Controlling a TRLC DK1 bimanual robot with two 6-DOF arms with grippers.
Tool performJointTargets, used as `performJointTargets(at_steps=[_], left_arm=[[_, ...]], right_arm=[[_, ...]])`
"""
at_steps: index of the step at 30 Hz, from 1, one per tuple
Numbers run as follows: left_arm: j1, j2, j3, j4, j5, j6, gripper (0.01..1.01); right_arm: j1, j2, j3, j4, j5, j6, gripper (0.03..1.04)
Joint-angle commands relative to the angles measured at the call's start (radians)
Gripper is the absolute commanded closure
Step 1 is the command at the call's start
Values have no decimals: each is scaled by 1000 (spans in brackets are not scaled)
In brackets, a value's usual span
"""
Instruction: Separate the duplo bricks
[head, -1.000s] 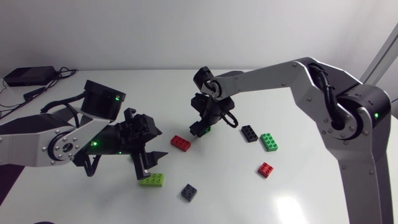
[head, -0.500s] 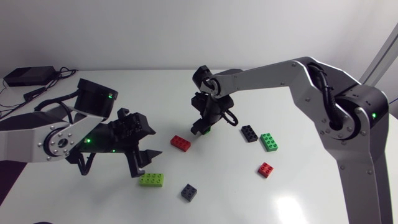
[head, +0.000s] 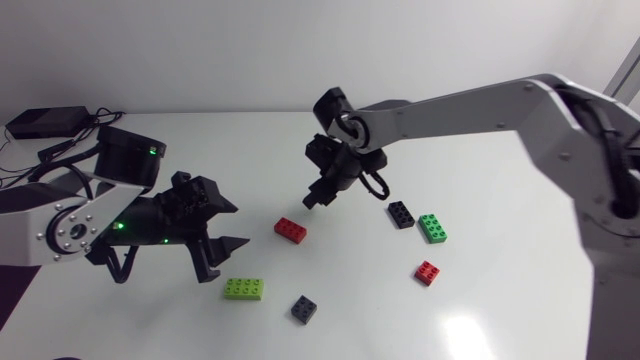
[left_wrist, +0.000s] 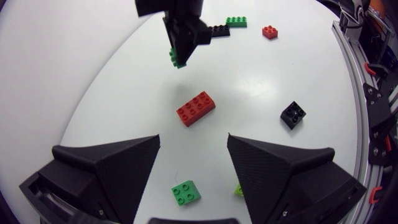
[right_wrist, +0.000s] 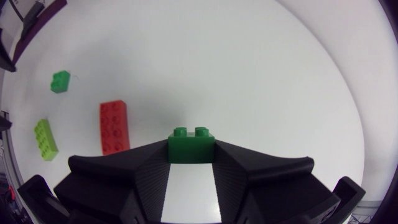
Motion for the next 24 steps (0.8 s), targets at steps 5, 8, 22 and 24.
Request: performJointTargets(at_steps=[5,8,22,24], left_arm=[[54,-28,-38,9,32,-39,270],[83,-21,-49,44,46,-73,270],[287,5,-81,96,161,-114,270],[298,15,-77,96,170,-116,270]], right_arm=[[45,-220,-304,320,-155,-18,800],[79,-251,-398,476,-215,2,800],[172,-128,-298,536,-211,19,807],[171,-113,-267,509,-201,13,807]])
